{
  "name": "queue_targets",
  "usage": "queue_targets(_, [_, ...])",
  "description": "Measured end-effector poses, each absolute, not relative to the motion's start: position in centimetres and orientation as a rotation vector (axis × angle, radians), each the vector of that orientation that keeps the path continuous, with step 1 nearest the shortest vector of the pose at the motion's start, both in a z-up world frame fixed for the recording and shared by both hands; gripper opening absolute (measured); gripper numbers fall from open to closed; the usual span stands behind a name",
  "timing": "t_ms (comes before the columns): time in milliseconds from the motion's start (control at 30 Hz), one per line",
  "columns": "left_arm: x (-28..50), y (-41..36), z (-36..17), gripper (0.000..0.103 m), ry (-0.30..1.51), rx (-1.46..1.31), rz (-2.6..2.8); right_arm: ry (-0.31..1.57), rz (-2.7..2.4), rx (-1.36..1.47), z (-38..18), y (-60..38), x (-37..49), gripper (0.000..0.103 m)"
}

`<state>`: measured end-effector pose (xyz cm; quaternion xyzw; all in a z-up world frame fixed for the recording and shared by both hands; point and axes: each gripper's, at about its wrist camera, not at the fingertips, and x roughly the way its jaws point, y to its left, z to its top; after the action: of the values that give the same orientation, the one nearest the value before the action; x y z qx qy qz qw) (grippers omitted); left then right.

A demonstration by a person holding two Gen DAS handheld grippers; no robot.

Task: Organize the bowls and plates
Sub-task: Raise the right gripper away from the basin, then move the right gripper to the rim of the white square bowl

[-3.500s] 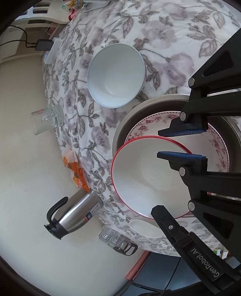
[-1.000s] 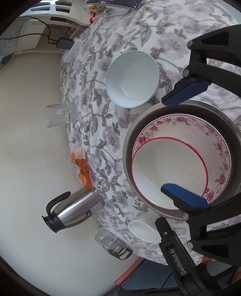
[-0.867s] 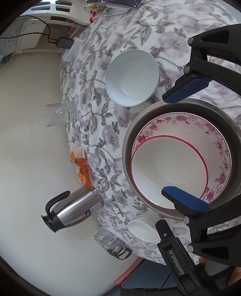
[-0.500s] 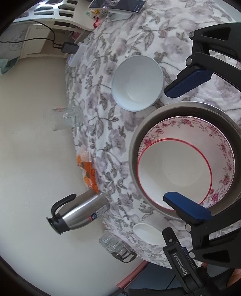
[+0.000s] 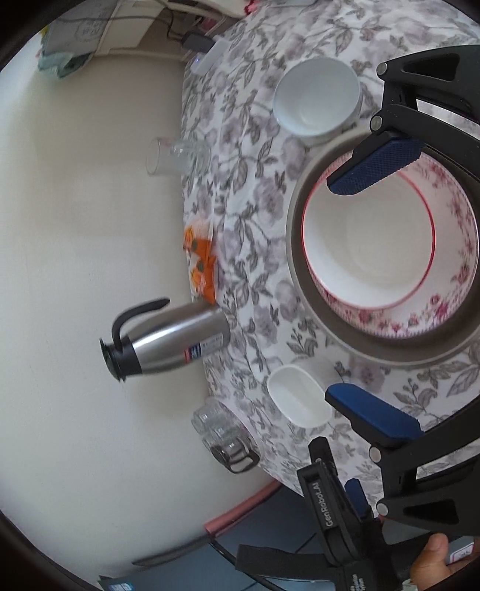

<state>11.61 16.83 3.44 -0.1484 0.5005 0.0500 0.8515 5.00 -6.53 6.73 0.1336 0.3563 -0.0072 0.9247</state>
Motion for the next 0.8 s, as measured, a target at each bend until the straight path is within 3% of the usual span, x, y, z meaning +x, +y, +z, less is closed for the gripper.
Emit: queue_targets(800, [13.7, 26.1, 0.4, 0.094, 1.095, -0.474, 0.236, 0.868, 0.148, 0.204, 2.7, 2.4, 9.4, 0.103])
